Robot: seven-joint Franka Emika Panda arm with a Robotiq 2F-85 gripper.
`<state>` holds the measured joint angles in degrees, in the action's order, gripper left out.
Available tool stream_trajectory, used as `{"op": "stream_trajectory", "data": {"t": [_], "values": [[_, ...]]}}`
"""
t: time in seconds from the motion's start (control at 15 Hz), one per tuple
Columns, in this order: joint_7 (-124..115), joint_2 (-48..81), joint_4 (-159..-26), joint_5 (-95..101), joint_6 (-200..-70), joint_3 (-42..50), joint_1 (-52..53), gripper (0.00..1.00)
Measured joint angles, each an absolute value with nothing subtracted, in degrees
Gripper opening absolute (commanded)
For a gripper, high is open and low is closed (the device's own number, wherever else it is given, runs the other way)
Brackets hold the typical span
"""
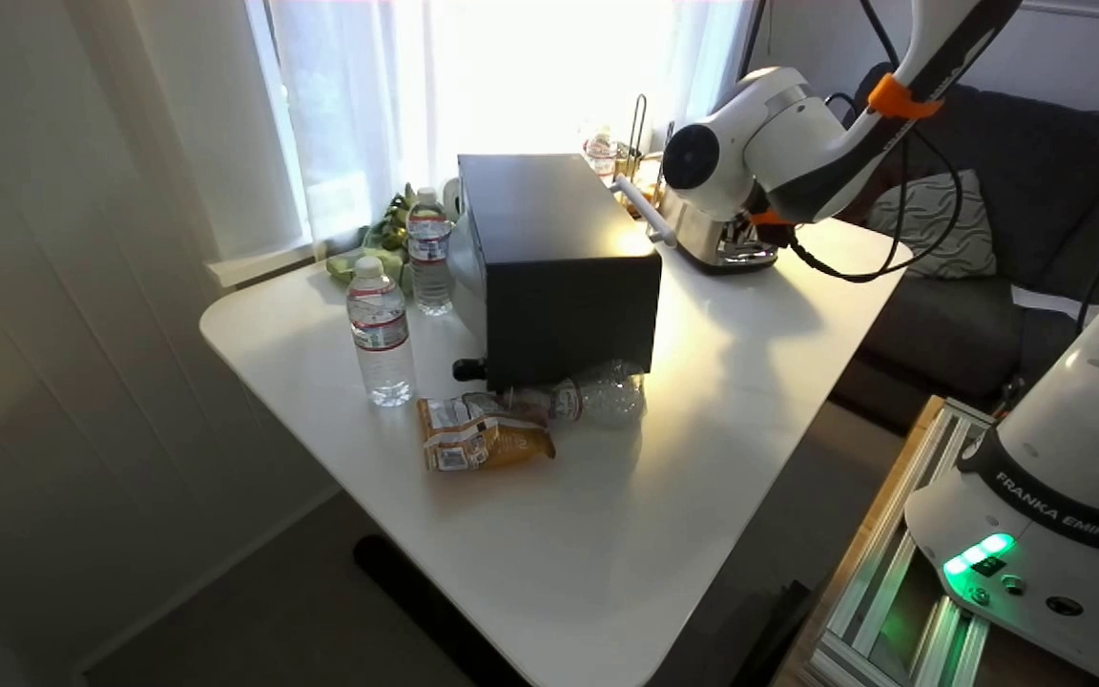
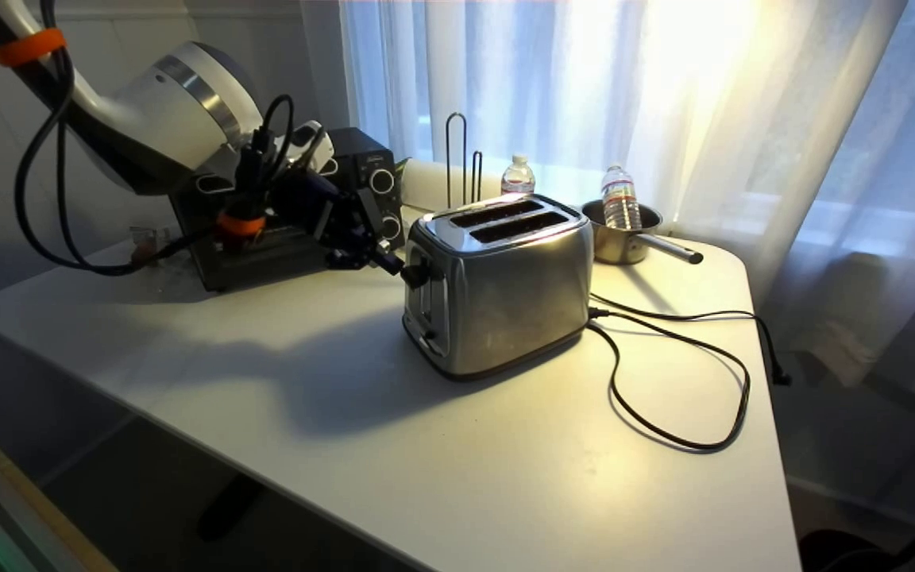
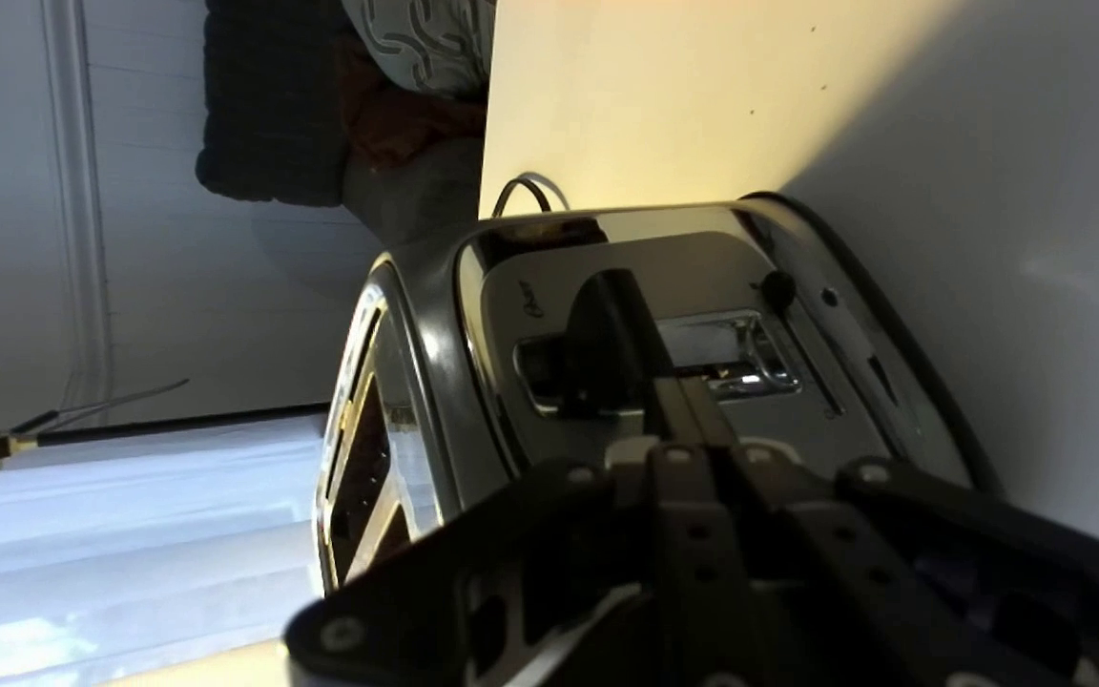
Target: Lift the toaster lever
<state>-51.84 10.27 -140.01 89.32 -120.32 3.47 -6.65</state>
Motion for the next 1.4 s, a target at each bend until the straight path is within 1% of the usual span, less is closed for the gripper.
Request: {"op": "stream_trajectory", "data": {"t": [0.53,1.4], "values": [[-48.7,13.4,-138.3,89.3,-119.5,3.5,-6.6,0.00],[-47.1,14.1,-137.0,89.6,-119.5,3.5,-6.6,0.00]]}}
